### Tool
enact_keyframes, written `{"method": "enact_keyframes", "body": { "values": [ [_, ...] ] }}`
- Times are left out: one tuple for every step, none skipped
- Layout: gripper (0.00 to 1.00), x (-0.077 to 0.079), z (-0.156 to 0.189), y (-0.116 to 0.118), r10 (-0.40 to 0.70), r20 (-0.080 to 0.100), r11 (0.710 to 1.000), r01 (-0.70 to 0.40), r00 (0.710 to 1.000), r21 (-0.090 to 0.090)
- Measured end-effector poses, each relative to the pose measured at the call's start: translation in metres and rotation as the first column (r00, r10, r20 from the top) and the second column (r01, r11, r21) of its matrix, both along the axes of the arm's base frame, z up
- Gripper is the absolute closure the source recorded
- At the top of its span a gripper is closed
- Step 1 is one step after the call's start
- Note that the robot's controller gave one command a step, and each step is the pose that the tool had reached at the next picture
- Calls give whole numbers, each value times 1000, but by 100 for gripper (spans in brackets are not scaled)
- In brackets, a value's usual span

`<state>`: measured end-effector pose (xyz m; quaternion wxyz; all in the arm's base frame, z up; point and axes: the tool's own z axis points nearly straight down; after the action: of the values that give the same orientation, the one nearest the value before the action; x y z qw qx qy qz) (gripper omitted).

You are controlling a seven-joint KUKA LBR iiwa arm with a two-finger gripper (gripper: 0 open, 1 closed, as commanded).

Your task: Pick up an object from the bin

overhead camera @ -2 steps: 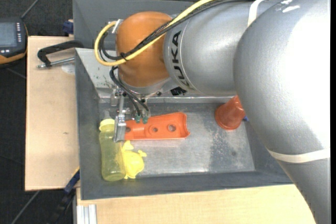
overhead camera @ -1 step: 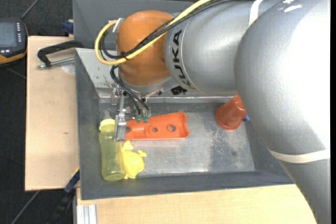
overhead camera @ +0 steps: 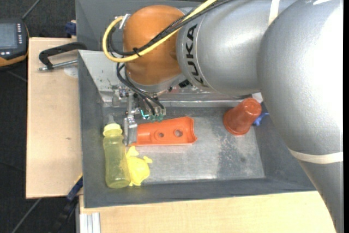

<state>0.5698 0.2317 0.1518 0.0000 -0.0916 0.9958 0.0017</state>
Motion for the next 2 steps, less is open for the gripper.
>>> {"method": "enact_keyframes", "body": {
  "values": [
    [0,4,8,-4,137,1,991,-137,991,0],
    [0,-12,-3,-54,215,0,977,-215,977,1]
  ]
}}
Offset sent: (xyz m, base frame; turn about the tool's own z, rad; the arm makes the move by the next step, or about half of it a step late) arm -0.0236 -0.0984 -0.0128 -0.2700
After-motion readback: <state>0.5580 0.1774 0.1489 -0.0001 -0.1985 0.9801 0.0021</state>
